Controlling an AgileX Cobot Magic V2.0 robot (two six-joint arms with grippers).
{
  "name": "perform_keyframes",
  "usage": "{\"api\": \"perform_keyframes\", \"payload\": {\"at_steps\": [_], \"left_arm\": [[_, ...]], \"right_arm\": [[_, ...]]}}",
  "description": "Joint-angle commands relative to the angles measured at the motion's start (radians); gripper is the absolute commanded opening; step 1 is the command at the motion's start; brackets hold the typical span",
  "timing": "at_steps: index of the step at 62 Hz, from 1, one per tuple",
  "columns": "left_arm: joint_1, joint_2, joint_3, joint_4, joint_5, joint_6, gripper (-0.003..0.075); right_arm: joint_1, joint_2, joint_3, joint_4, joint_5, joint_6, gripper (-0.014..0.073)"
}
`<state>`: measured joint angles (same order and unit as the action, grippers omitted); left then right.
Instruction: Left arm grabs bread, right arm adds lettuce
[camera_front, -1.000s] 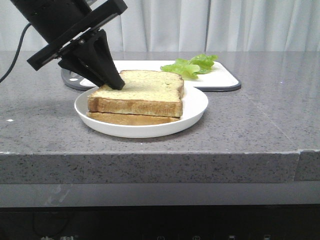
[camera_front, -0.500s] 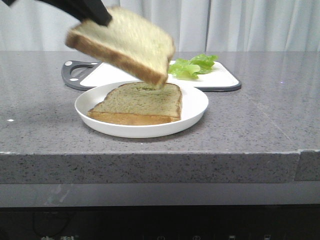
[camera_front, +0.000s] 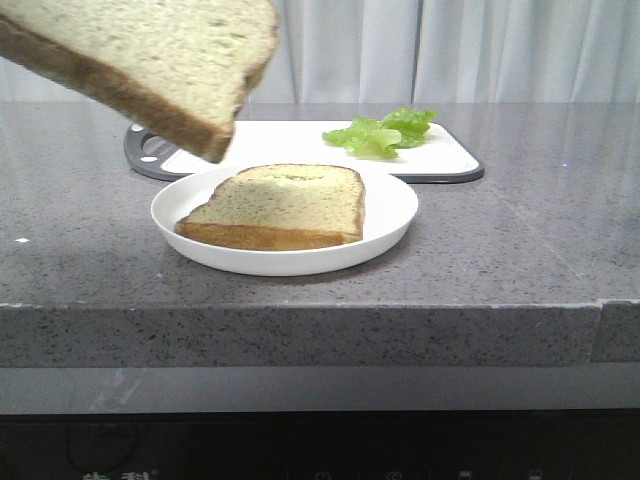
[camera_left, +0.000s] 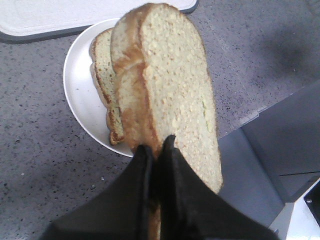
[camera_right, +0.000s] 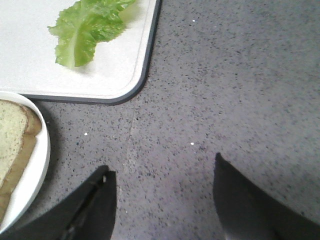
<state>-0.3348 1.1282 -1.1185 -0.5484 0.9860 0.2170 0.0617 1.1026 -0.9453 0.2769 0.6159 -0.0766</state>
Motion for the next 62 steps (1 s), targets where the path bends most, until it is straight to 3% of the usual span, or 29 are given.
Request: {"api": "perform_keyframes", "payload": {"at_steps": [1, 33, 62], "left_arm": [[0.011, -0.043, -0.018, -0.024, -0.058, -0.001, -0.002], [0.011, -0.052, -0.018, -0.003, -0.046, -0.001, -0.002], [0.011, -0.052, -0.018, -0.003, -0.055, -0.001, -0.002]], "right_arm": [[0.0, 0.081, -0.091, 0.085, -0.063, -0.063, 0.0448], [-0.045, 0.584, -0.475, 0.677, 0.032, -0.478, 0.0448], [-0.035, 0.908, -0.783, 0.785, 0.103, -0.49, 0.0448]]}}
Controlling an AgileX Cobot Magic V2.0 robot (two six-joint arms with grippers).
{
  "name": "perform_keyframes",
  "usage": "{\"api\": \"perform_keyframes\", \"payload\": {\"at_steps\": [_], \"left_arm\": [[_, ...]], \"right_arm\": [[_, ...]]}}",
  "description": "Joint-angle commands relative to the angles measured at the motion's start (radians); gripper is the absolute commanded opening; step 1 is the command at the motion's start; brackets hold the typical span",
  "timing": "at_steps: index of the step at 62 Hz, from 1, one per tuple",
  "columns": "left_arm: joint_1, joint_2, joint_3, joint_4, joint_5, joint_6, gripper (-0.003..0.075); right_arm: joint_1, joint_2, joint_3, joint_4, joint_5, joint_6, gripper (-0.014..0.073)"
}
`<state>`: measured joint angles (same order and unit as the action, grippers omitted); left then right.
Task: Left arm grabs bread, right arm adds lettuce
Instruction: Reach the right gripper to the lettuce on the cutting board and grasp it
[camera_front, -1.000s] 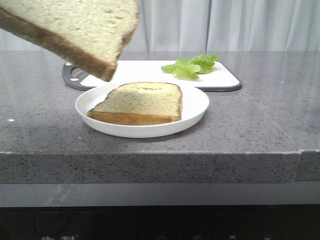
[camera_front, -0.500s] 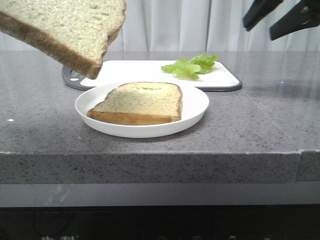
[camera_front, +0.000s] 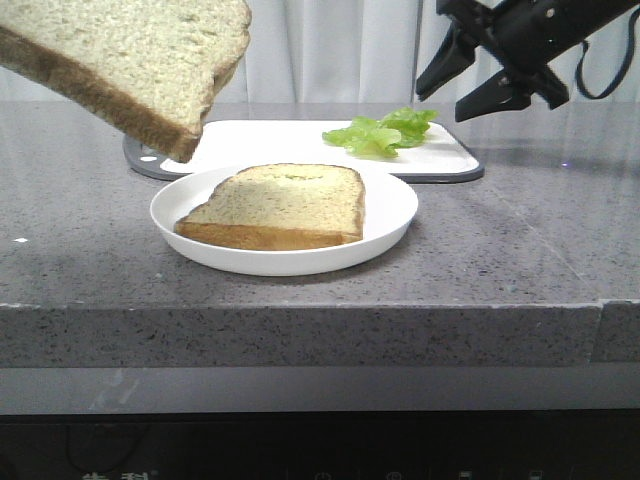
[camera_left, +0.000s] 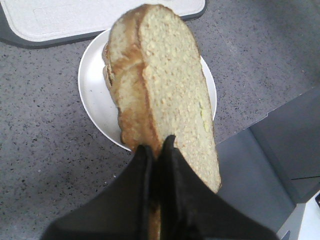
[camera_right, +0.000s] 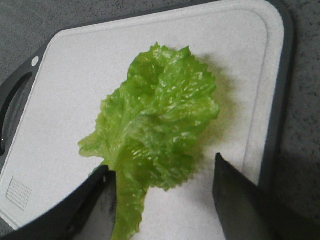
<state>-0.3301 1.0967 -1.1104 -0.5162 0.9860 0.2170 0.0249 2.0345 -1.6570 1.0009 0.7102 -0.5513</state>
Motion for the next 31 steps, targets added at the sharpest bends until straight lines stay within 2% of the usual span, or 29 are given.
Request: {"api": "perform_keyframes", "payload": {"at_steps": [1, 23, 26, 31], "left_arm": [[0.006, -0.021, -0.026, -0.035, -0.055, -0.001, -0.002], [0.006, -0.021, -0.026, -0.035, -0.06, -0.001, -0.002], [0.006, -0.021, -0.026, -0.035, -0.06, -0.001, -0.002], [0.006, -0.021, -0.026, -0.033, -0.06, -0.001, -0.002]], "right_arm": [[0.004, -0.017, -0.079, 0.062, 0.009, -0.016, 0.0448], [0.033, 0.076, -0.176, 0.097, 0.004, -0.016, 0.044], [0.039, 0.077, -0.176, 0.097, 0.0, -0.017, 0.0415], [0.047, 0.077, -0.176, 0.097, -0.006, -0.018, 0.0321]]}}
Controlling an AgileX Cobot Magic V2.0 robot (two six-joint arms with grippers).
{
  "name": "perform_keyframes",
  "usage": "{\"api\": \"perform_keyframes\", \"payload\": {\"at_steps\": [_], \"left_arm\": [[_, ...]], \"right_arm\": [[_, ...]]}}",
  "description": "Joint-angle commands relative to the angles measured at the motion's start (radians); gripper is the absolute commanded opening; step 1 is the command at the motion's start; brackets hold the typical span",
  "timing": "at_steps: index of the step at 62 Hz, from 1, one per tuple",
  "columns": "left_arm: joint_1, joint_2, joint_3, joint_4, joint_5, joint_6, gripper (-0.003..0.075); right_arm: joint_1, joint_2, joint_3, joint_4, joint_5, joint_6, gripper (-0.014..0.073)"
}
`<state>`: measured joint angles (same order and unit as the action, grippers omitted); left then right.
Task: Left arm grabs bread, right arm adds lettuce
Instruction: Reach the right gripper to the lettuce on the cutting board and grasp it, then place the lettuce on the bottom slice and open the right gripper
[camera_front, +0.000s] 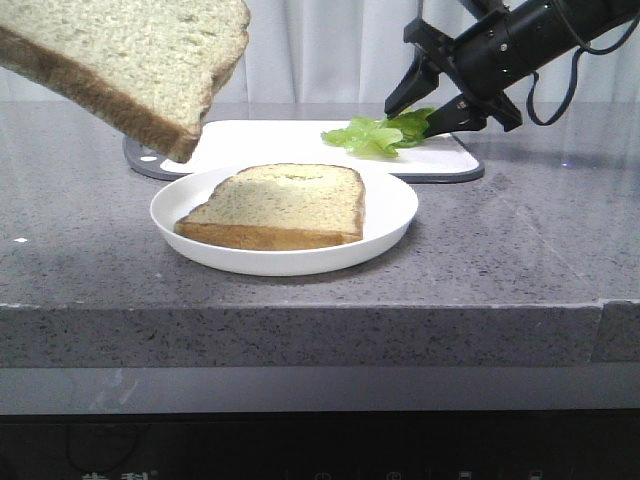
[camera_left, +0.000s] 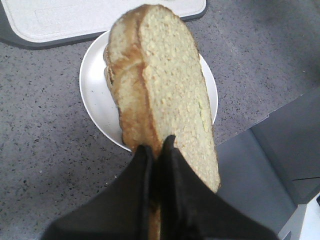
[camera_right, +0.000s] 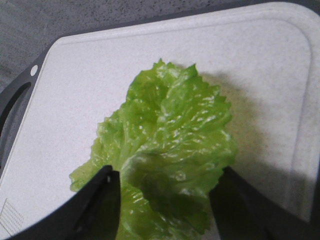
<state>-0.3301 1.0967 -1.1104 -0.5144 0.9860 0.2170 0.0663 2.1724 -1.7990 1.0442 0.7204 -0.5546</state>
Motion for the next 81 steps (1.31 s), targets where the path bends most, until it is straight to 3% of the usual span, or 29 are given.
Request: {"api": "perform_keyframes", "payload": {"at_steps": [1, 9, 21, 40, 50, 64, 74, 81], "left_arm": [[0.006, -0.021, -0.026, -0.035, -0.06, -0.001, -0.002], [0.006, -0.021, -0.026, -0.029, -0.061, -0.001, -0.002], [0.006, -0.021, -0.026, -0.016, -0.066, -0.001, -0.002], [0.006, -0.021, -0.026, -0.014, -0.068, -0.001, -0.002], [0.006, -0.021, -0.026, -0.014, -0.068, -0.001, -0.002], [0.006, -0.021, -0.026, -0.014, -0.068, -0.001, -0.002], [0.006, -0.023, -0.026, 0.003, -0.068, -0.001, -0.002], [0.006, -0.036, -0.026, 0.044, -0.068, -0.013, -0.002]], "right_arm": [[0.007, -0.061, -0.034, 0.053, -0.017, -0.016, 0.0301], [0.008, -0.061, -0.034, 0.054, -0.029, -0.017, 0.0105], [0.008, -0.071, -0.035, 0.071, -0.024, -0.017, -0.0071], [-0.013, -0.214, -0.035, 0.084, 0.111, -0.017, -0.0066], [-0.018, -0.363, 0.091, 0.088, 0.129, -0.022, -0.0066], [-0.011, -0.57, 0.389, 0.219, 0.15, -0.201, -0.0066], [0.012, -0.6, 0.51, 0.356, 0.239, -0.332, -0.0066], [0.047, -0.6, 0.563, 0.381, 0.25, -0.387, -0.0066]]}}
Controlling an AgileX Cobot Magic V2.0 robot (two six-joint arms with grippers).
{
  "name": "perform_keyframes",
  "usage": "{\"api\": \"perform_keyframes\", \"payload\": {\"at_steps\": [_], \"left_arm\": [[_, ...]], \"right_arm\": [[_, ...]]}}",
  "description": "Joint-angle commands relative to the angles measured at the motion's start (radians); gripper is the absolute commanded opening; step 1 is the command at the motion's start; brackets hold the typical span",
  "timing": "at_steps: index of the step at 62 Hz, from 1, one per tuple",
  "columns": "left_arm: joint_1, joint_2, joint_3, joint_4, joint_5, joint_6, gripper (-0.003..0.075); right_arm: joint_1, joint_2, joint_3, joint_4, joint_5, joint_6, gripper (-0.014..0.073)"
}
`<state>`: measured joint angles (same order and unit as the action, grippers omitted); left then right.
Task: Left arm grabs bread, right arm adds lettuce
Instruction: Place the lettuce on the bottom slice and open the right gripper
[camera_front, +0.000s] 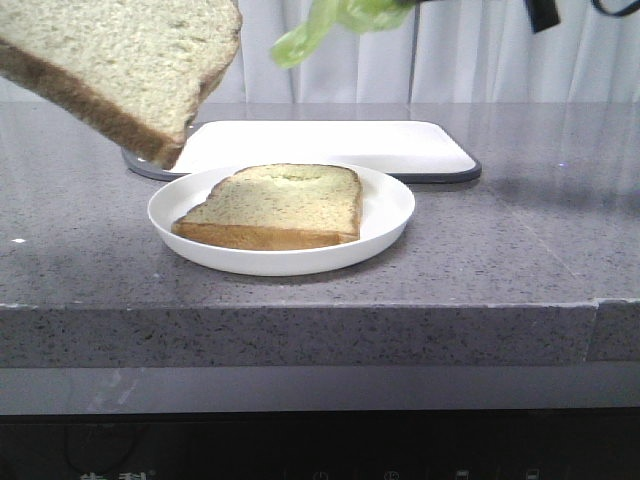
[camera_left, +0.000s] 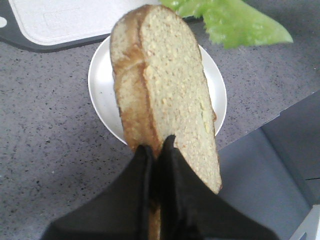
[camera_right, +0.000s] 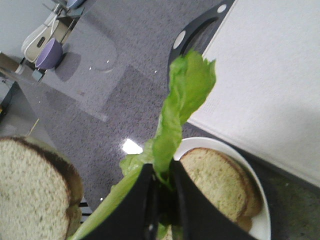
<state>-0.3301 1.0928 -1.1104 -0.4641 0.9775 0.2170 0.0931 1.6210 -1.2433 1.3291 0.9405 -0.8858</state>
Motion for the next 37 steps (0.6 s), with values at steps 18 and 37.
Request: {"api": "perform_keyframes", "payload": {"at_steps": [18, 37], "left_arm": [[0.063, -0.073, -0.026, 0.022, -0.078, -0.032, -0.002], [0.095, -0.073, -0.026, 0.022, -0.071, -0.032, -0.002]], "right_arm": [[0.119, -0.023, 0.045, 0.098, 0.025, -0.098, -0.0066], [0.132, 0.082, 0.045, 0.1, 0.052, -0.098, -0.0066]]}}
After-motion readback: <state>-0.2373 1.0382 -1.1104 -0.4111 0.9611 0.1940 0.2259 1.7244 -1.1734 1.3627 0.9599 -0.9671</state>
